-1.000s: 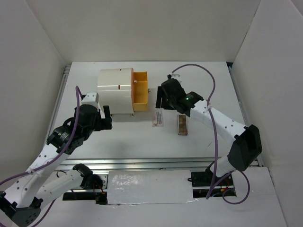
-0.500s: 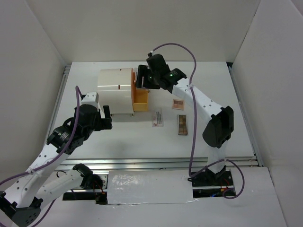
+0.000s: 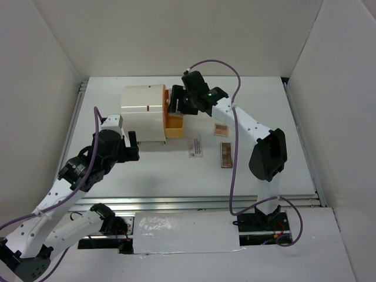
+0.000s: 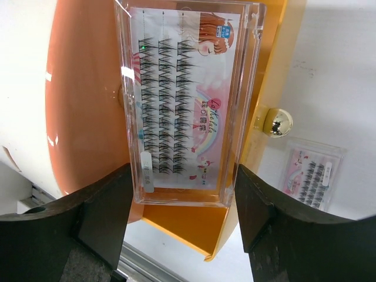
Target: Organize the makeup
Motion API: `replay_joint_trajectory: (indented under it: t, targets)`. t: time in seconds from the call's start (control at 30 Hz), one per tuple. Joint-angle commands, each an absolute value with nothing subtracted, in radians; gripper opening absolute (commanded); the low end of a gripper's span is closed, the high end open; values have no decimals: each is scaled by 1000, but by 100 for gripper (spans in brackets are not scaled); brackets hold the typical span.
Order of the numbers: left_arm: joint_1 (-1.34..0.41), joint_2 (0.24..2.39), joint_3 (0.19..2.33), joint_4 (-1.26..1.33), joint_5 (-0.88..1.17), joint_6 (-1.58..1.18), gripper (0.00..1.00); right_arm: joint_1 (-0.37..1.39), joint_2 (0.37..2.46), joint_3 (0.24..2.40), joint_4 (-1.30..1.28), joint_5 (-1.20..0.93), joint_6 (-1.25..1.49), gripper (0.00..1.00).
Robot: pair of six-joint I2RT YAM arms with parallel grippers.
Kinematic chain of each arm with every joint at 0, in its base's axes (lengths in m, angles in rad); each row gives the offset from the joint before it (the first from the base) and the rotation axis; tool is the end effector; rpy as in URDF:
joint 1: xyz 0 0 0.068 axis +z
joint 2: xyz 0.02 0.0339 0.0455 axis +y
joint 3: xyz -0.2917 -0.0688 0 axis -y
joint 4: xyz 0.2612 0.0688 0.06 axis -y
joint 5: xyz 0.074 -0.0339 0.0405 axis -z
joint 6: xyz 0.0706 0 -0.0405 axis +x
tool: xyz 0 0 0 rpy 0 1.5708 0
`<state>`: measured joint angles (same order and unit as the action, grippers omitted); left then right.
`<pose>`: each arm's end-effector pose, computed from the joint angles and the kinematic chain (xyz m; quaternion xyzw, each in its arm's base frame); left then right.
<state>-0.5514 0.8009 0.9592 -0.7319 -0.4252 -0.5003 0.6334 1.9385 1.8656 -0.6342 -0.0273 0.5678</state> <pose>0.1700 -0.0703 0.3483 -0.0789 0.8608 -0.0743 0.4973 0.4016 0.2973 0.3326 -0.0355 0.9074 0.2467 0.3383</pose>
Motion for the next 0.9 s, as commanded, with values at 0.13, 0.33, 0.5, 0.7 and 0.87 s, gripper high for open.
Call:
replay_joint_trajectory:
  t: [0.13,0.33,0.5,0.7,0.87]
  targets:
    - [-551,796,956,-698,-433,-489,99,630,1873,1836,-663,87,594,50]
    - [-551,802,957,-699,-431,-491,99,630,1853,1862,-736,210,565,50]
    - [-552,801,957,-700,-431,-492,99,641,1893,1939,-831,278,543,50]
    - [-551,801,959,-700,-433,-492,100,663,1957,2046,-908,304,512,51]
    - [-551,796,957,-701,-437,-494,100,684,2045,2195,-1000,333,494,53]
